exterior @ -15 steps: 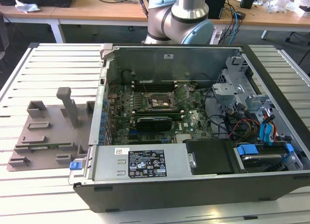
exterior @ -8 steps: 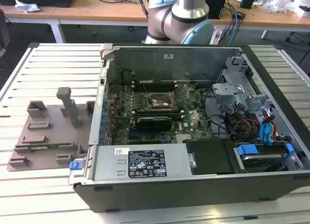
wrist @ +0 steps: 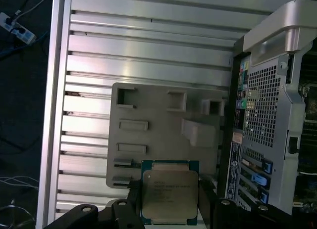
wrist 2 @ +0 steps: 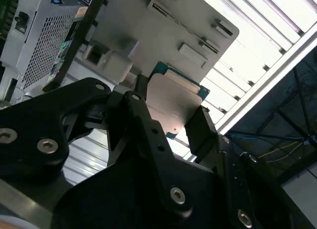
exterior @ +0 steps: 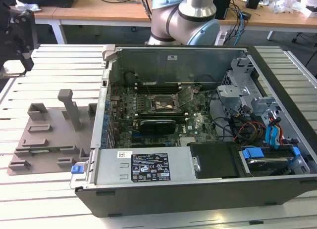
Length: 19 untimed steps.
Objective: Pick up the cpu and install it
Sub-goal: 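Pick up the cpu and move it towards the insertion slot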
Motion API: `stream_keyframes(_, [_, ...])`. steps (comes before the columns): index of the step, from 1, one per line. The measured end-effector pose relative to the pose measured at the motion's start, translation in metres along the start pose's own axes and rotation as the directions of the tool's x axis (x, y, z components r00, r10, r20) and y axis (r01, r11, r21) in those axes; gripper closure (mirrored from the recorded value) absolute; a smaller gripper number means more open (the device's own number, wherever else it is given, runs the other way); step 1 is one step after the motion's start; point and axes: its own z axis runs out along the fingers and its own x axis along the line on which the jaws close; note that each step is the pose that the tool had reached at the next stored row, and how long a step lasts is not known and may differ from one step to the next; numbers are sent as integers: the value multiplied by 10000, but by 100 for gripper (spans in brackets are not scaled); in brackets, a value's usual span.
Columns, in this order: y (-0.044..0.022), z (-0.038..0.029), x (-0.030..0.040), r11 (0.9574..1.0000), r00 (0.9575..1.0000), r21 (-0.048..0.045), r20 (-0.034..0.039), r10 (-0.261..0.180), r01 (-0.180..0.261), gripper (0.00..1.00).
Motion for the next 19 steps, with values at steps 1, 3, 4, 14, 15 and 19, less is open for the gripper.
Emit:
stream_keyframes(1, [-9,2,-90,10000,10000,0,0,1,-1,45])
stream_keyframes(3, [-12,3,-123,10000,10000,0,-1,0,0,45])
stream_keyframes(4, [-14,4,-145,10000,10000,0,0,0,0,45])
stream_keyframes(14, [-35,11,-359,10000,10000,0,0,1,-1,45])
stream_keyframes(15, [-37,11,-385,10000,10000,0,-1,0,0,45])
stream_keyframes(19, [-46,14,-476,10000,10000,0,0,-1,1,45])
